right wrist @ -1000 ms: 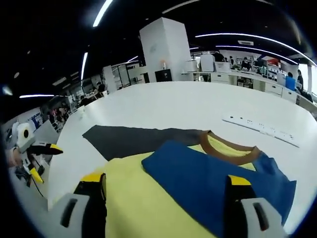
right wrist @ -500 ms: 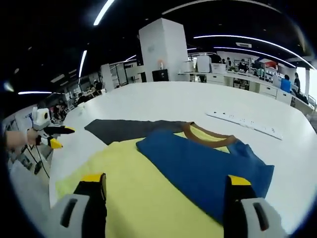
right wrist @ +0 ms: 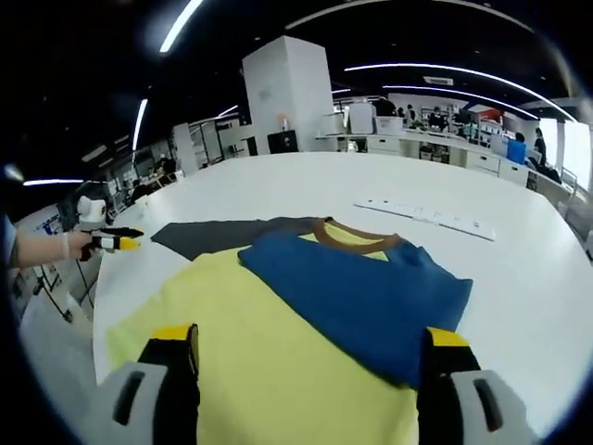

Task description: Fold the garment on the visible template until the final outline fits inside the template.

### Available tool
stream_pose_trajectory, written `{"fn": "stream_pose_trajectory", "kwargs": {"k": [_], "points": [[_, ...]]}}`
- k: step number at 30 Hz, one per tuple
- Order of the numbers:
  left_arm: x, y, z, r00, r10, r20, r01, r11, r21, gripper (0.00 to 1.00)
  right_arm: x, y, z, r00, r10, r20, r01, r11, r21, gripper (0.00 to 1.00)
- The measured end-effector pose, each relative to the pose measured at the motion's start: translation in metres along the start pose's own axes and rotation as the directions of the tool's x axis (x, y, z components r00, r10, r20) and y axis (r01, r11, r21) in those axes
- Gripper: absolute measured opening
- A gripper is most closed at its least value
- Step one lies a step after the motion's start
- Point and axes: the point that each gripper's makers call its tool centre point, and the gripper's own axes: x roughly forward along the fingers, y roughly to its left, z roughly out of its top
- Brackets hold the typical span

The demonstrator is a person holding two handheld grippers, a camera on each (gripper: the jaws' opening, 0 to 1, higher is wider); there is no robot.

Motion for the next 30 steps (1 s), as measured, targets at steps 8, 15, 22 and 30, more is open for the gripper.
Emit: {"fn": "stream_pose_trajectory", "kwargs": {"k": [8,15,22,30], "points": [[0.013,0.019,-0.008,0.995,0.09,-0.043,-0.094,0.991,-0.099,0.52,-0.013,-0.013,-0.005,1.0,-0.019,-0.003,0.019,1.0,0.001,1.0],[0.019,0.032,-0.006,0.988,0.147,-0.036,-0.151,0.971,-0.183,0.29,-0.023,-0.022,-0.009,0.999,-0.038,-0.006,0.039,0.999,0.013,1.0],[0.019,0.047,-0.006,0.979,0.199,-0.038,-0.202,0.948,-0.244,0.08,-0.027,-0.021,-0.013,0.999,-0.044,-0.01,0.044,0.999,0.018,1.0],[0.017,0.043,0.005,0.984,0.18,-0.02,-0.178,0.941,-0.286,0.0,-0.026,-0.019,-0.017,0.999,-0.041,-0.015,0.042,0.999,0.029,1.0]]}}
